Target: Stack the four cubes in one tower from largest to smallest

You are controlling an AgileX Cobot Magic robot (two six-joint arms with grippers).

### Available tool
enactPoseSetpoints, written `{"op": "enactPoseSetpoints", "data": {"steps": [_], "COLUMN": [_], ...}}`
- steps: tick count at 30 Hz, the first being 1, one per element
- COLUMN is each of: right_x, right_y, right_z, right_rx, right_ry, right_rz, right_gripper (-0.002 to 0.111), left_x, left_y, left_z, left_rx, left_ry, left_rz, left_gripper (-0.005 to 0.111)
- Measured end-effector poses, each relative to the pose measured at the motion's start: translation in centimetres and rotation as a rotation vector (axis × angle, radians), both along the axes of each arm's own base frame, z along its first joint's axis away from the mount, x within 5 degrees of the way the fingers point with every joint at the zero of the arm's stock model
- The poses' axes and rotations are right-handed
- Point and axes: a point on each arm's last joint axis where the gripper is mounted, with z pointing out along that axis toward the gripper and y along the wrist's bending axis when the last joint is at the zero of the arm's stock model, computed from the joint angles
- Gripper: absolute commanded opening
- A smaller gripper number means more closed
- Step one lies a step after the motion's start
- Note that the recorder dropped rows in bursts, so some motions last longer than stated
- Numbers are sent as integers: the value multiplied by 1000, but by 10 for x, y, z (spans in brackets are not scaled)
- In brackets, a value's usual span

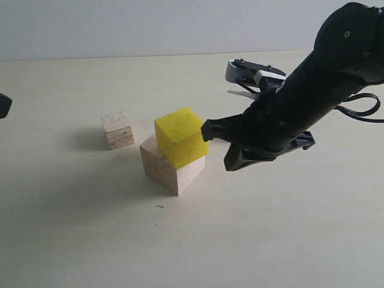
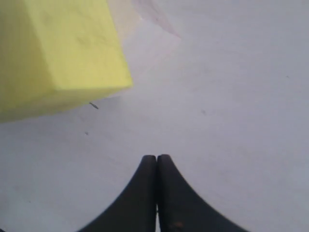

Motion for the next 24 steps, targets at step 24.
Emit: {"op": "enactPoseSetpoints", "data": {"steps": [24], "right_x": [10], "right_y": [14], "right_z": [4], "right_rx": [172], "right_ry": [-81], "right_rz": [-18], "right_gripper": [0], "left_x": [0], "left_y": [0], "left_z": [0], "left_rx": [0], "left_ry": [0], "left_rz": [0], "left_gripper": [0]}}
